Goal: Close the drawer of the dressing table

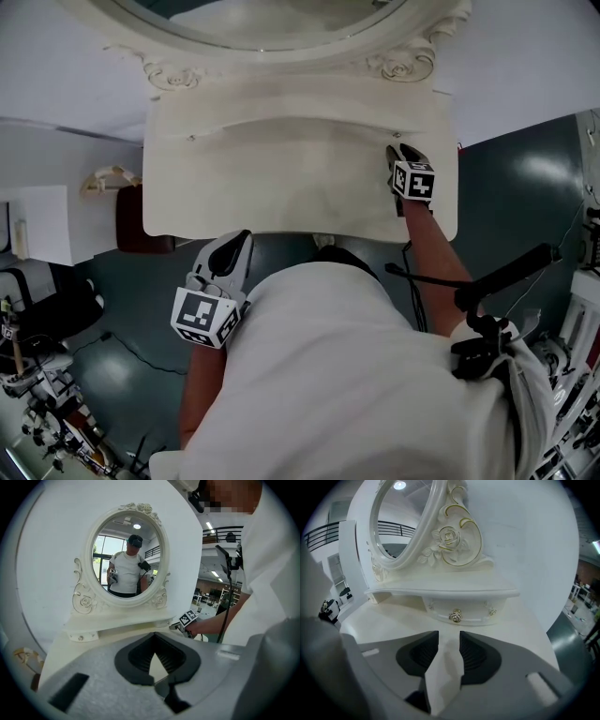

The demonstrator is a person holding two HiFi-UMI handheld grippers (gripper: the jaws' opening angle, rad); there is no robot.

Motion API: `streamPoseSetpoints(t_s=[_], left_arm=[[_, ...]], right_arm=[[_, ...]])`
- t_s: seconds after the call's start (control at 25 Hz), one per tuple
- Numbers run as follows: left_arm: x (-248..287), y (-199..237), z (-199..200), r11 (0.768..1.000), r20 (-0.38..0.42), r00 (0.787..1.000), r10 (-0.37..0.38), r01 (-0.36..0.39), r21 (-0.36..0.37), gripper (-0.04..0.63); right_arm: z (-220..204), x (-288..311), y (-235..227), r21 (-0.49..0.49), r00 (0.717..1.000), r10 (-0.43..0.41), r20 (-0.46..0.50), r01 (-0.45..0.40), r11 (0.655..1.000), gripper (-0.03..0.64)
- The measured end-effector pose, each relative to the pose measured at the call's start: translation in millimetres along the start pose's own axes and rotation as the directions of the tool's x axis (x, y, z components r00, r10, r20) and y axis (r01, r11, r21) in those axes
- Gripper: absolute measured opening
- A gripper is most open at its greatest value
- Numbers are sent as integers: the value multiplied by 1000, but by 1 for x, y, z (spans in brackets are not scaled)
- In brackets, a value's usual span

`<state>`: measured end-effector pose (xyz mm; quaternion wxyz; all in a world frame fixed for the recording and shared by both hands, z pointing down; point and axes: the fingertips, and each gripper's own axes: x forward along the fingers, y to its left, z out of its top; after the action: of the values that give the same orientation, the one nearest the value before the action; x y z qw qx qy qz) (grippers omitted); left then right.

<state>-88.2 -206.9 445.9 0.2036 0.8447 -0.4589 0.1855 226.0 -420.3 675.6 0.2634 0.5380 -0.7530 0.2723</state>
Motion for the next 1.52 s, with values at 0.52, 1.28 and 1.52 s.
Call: streamPoseSetpoints(t_s=[0.52, 1.28, 1.52], left_arm=[[-67, -13, -35, 999, 44, 998, -40, 40, 15, 2], [-186, -49, -126, 994, 64, 992, -110, 109, 17, 3], [-209, -60, -148, 991, 71, 989, -129, 128, 28, 3]], right_arm=[[-53, -74, 57, -20, 1000, -15, 4, 15, 1000, 7], [-158, -209, 200, -81, 995, 102, -14, -103, 991, 0], [-174, -246, 240, -125, 990, 143, -2, -142, 982, 0]])
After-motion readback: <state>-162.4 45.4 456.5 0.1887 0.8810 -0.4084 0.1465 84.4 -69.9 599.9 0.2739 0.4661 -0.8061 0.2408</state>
